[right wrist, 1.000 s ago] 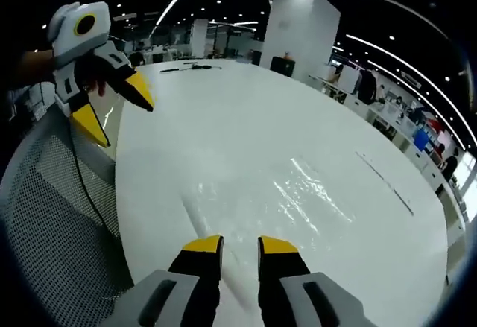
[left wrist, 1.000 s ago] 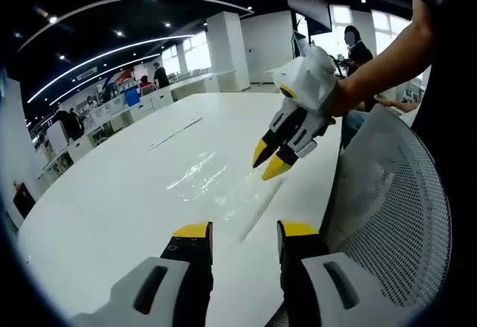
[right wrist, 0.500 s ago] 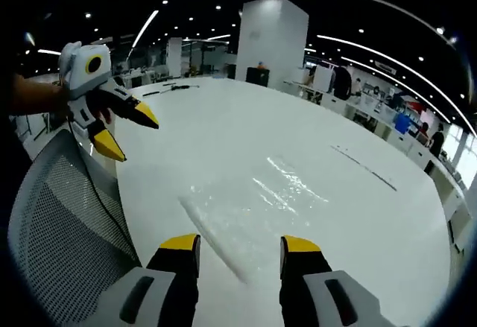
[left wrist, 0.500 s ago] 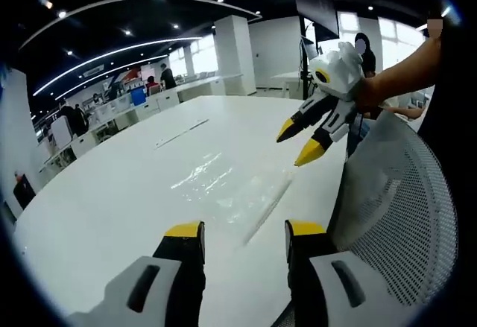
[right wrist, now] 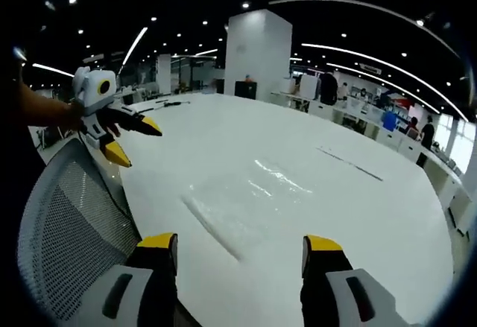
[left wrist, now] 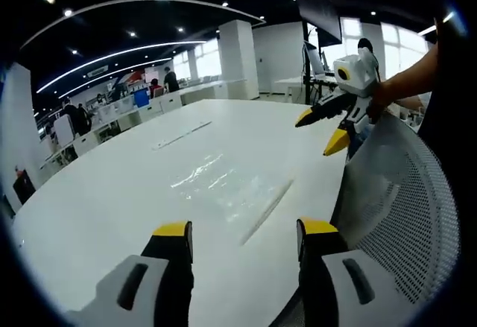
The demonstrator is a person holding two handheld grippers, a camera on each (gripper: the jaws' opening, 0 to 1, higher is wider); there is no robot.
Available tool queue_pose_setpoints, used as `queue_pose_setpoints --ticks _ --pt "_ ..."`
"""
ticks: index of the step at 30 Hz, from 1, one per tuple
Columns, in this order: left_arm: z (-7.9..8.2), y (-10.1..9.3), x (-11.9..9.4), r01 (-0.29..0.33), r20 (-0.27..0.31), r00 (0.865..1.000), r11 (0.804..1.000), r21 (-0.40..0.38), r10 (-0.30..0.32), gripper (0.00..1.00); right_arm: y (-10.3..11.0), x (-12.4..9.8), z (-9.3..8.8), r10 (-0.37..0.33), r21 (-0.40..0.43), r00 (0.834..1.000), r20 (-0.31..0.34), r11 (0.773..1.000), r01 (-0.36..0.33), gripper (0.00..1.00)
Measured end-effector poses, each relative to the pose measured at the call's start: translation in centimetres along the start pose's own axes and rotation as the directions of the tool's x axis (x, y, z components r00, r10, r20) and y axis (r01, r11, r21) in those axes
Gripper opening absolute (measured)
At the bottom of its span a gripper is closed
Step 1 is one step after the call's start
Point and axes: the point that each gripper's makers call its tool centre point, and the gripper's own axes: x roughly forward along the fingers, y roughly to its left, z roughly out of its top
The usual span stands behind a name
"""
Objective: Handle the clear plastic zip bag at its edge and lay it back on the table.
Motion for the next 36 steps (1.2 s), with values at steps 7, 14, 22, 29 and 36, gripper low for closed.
queue_pose_setpoints --ticks 7,14,22,29,36 --pt "-0.5 -1.0 0.3 0.015 0.03 0.999 1.0 -0.005 -0.015 0.68 -0.1 -0.8 -1.1 -0.028 0.01 0.999 0.035 1.0 0.028 0.84" --pt "-0.8 -1.4 0.6 0.024 0.067 0.998 0.998 -0.056 -0.02 0.84 -1.1 -0.9 -1.4 -0.074 0.052 0.995 0.072 0.996 0.071 1.0" --pt "-0.4 -1.3 0.7 0.018 0.108 0.994 0.995 -0.096 -0.007 0.99 -1.4 -1.0 -1.4 -0.088 0.045 0.992 0.085 0.995 0.085 1.0" --pt "-0.8 -1.7 0.8 0.024 0.09 0.996 0.997 -0.069 -0.018 0.99 -1.2 -0.8 -1.9 -0.082 0.043 0.995 0.059 0.996 0.079 1.0" --pt "-0.9 -1.8 0.9 0.027 0.08 0.997 0.997 -0.068 -0.022 0.99 -1.3 -0.7 -2.1 -0.084 0.046 0.995 0.056 0.996 0.082 1.0"
